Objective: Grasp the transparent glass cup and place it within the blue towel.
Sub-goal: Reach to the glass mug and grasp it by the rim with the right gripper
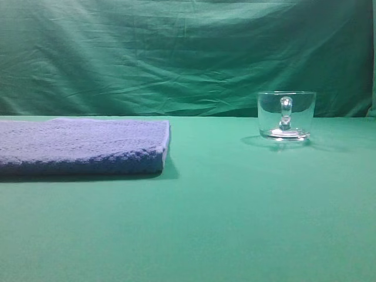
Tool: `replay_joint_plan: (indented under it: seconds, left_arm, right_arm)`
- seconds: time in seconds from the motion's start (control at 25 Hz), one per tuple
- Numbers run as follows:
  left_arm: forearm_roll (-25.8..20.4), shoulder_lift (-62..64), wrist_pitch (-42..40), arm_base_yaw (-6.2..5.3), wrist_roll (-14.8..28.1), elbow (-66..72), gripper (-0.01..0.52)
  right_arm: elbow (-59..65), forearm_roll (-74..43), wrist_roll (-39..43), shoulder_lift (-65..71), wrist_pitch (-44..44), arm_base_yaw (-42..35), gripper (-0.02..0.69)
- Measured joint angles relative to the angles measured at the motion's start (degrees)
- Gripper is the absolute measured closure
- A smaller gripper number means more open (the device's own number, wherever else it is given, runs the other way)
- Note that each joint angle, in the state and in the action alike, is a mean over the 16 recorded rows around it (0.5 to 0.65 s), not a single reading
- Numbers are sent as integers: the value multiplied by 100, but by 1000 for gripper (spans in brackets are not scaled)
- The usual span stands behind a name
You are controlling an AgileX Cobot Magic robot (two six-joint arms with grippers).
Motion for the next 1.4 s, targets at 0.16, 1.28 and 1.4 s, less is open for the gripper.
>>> replay_joint_plan:
  seconds: [0.16,1.28,1.4]
  left_arm:
    - [0,0,0,0,0,0,514]
    - [0,0,0,0,0,0,514]
    - [0,0,0,0,0,0,514]
  right_arm:
    - [0,0,0,0,0,0,615]
    - [-25,84,229,1,-985,0,615]
    - [-155,123,381,47,-1279,0,615]
